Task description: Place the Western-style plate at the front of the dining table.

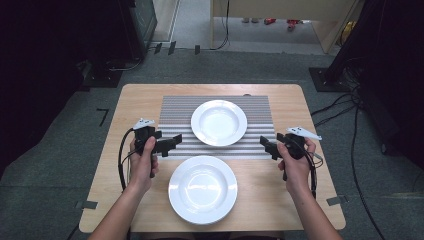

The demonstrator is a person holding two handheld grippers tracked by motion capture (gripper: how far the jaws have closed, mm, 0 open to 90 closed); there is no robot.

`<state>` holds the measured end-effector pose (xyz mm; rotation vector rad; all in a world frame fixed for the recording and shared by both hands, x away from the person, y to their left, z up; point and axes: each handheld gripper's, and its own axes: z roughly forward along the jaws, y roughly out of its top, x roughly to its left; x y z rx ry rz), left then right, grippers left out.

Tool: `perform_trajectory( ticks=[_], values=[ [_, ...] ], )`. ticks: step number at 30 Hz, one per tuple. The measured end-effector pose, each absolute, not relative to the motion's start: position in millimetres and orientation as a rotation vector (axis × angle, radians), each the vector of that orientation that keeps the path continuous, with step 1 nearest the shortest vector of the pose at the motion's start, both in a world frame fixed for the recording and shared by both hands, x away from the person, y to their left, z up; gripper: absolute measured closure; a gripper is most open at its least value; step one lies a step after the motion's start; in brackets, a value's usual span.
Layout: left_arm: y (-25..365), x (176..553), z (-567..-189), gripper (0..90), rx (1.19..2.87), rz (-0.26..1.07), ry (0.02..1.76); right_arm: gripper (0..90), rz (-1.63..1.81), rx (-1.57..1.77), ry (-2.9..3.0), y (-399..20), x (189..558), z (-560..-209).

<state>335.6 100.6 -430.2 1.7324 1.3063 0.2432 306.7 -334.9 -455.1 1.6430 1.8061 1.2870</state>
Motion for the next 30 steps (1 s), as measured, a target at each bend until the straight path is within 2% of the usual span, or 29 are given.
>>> perform_trajectory(
  ticks=[30],
  values=[
    [167,273,-464,10.2,1.662,0.317,1.408,25.5,1.245,1.681,1.751,-386,238,-481]
  ],
)
